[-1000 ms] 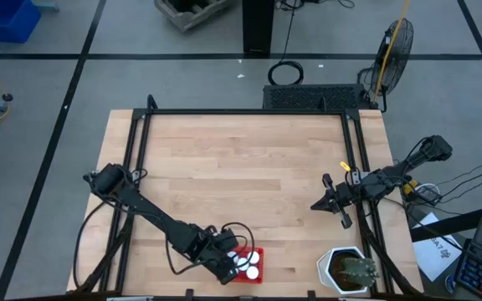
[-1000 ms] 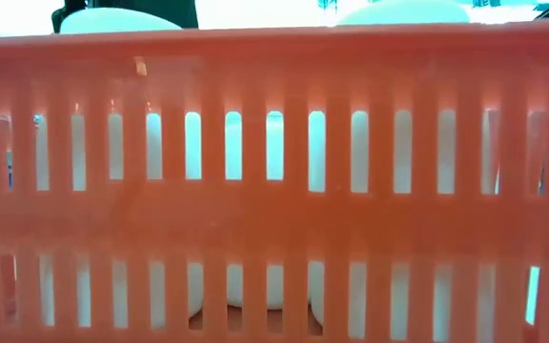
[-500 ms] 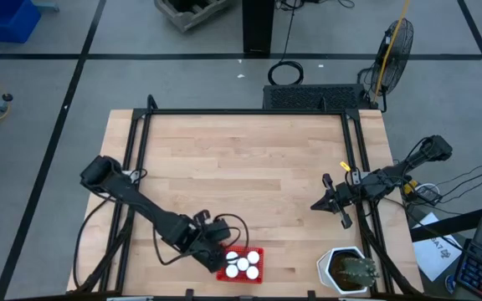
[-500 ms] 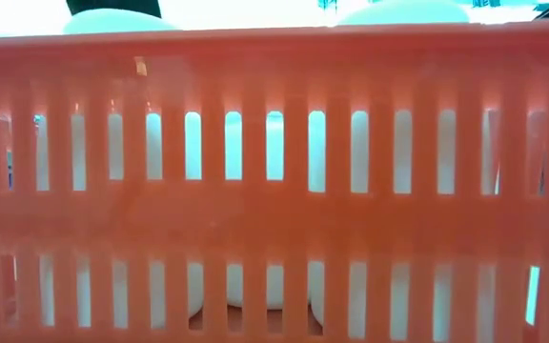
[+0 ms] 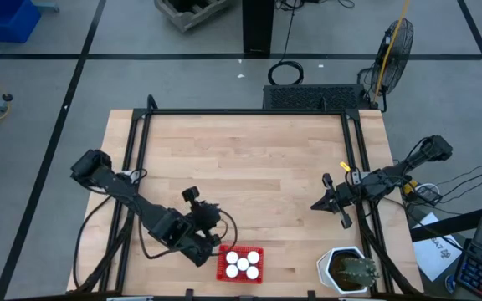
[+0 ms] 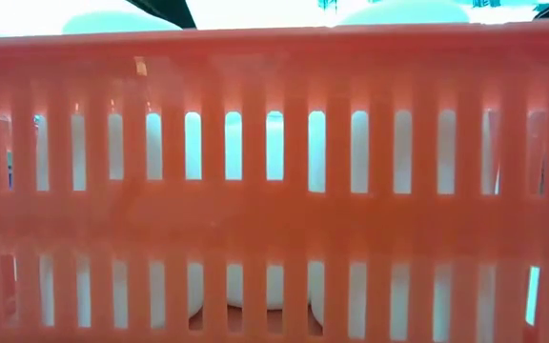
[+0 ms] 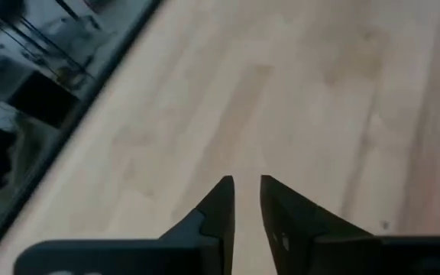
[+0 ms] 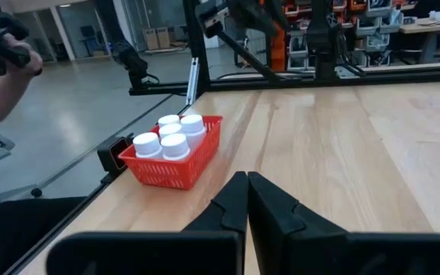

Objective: Pick and place pill bottles into a basket
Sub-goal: Return to Home Position

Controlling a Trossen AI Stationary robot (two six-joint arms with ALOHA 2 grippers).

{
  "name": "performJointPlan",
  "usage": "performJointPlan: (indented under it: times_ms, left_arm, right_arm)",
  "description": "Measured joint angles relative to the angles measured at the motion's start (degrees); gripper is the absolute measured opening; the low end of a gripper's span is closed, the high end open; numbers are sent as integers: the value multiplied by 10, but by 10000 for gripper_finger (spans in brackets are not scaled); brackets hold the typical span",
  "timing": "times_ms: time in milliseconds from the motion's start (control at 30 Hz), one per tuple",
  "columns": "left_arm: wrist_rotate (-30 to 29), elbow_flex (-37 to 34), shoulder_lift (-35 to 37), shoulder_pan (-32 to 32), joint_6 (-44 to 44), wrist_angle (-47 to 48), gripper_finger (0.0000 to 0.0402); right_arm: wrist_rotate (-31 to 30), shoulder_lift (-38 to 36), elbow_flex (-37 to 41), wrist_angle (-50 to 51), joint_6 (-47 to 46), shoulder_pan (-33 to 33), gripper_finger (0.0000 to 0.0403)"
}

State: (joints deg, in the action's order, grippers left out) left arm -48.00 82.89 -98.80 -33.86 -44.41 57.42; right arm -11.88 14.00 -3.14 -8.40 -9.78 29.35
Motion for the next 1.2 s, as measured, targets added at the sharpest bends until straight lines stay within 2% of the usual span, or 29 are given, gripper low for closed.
performJointPlan:
  times_ms: [133,267,467,567,667,733,867,967,1067,1200]
  left_arm:
    - [-30,-24,33,8,-7,7,78]
    - [-50,-133,109,-6,-2,-81,78]
    - [-39,-382,287,-36,67,-345,79]
    - [-32,-496,376,-47,152,-504,79]
    - [-28,-601,464,-43,240,-636,79]
    - [1,-667,526,-25,298,-731,79]
    - [141,-781,632,34,390,-874,79]
    - [178,-823,696,76,400,-874,79]
    - [192,-819,739,109,395,-801,79]
    - [239,-819,794,146,413,-767,79]
  right_arm:
    - [-19,-1,0,-17,9,0,4]
    - [-33,-2,0,-18,18,0,4]
    - [-91,-9,-4,-2,38,0,4]
    - [-139,-17,-24,76,42,0,4]
    - [-152,-37,-46,116,36,-1,4]
    - [-134,-53,-49,119,37,-1,4]
    - [-55,-76,-49,121,41,-12,4]
    - [-28,-88,-49,117,37,-33,4]
    - [-12,-114,-49,119,50,-60,4]
    - [-2,-139,-53,131,69,-91,4]
